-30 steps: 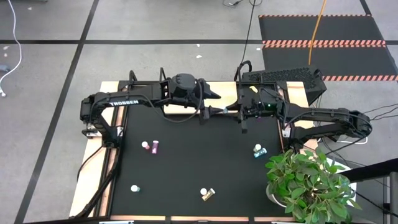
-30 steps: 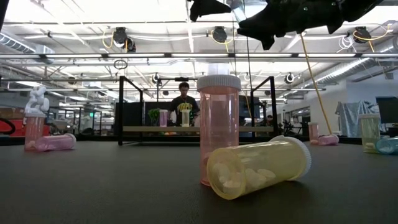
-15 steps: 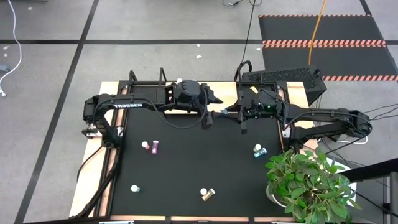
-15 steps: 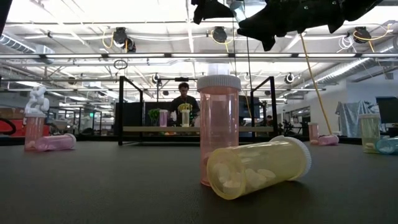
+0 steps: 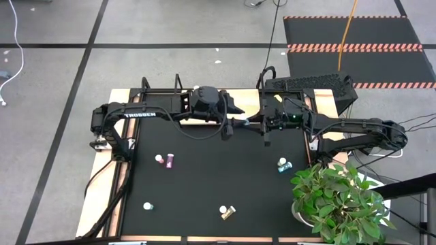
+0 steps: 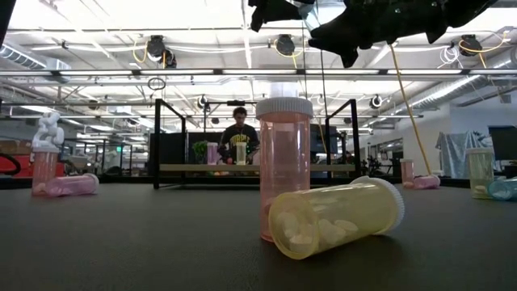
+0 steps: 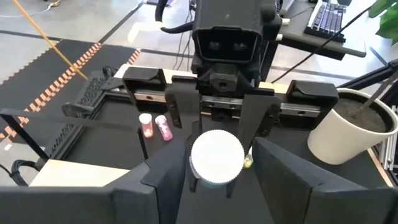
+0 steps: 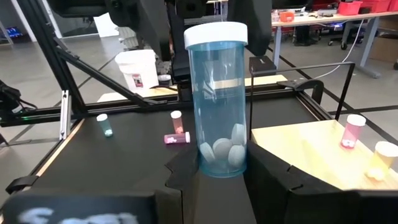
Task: Pick and place medicine bottles onto shelf by color
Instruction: Put the left blue pill bottle on the shelf
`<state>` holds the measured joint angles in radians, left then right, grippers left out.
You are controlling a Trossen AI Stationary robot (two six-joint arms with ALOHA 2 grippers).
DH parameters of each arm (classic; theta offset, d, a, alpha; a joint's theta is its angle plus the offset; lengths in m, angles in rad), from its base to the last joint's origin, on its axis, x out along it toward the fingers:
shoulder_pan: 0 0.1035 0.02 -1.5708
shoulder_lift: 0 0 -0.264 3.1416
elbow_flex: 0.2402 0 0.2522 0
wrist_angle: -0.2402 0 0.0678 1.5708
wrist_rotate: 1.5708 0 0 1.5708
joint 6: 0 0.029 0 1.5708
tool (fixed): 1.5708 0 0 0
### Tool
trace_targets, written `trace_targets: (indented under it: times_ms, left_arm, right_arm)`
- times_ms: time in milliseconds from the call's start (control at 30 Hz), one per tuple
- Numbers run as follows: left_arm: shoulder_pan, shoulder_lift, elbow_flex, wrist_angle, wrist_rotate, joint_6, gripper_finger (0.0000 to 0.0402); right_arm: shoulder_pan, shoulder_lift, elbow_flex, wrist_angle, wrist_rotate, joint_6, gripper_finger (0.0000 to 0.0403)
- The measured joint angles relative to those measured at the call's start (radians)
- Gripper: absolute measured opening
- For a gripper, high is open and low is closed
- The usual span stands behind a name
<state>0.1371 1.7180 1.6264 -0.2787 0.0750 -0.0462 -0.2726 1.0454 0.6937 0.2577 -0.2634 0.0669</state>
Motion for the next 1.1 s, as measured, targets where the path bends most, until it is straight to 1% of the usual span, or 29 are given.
trace_targets:
  times_ms: [600, 667, 833, 900, 1000, 1100]
  left_arm:
    - [0.000, 0.000, 0.000, -0.001, 0.005, 0.006, 0.0182]
    - [0.000, 0.000, 0.000, -0.001, 0.005, 0.006, 0.0174]
    - [0.000, 0.000, 0.000, -0.001, 0.004, -0.001, 0.0132]
    - [0.004, 0.000, 0.000, -0.002, 0.005, -0.008, 0.0123]
    - [0.005, 0.000, 0.000, -0.002, 0.012, -0.009, 0.0120]
    - [0.006, 0.000, 0.000, -0.002, 0.013, -0.010, 0.0128]
  right_arm:
    - [0.000, 0.000, 0.000, 0.001, -0.001, 0.000, 0.0105]
    - [0.000, 0.000, 0.000, 0.001, -0.001, 0.000, 0.0105]
    - [0.000, 0.000, 0.000, 0.002, -0.002, 0.000, 0.0105]
    - [0.000, 0.000, 0.000, 0.002, -0.002, 0.000, 0.0105]
    - [0.000, 0.000, 0.000, 0.002, -0.002, 0.000, 0.0105]
    - [0.000, 0.000, 0.000, 0.001, -0.002, 0.000, 0.0105]
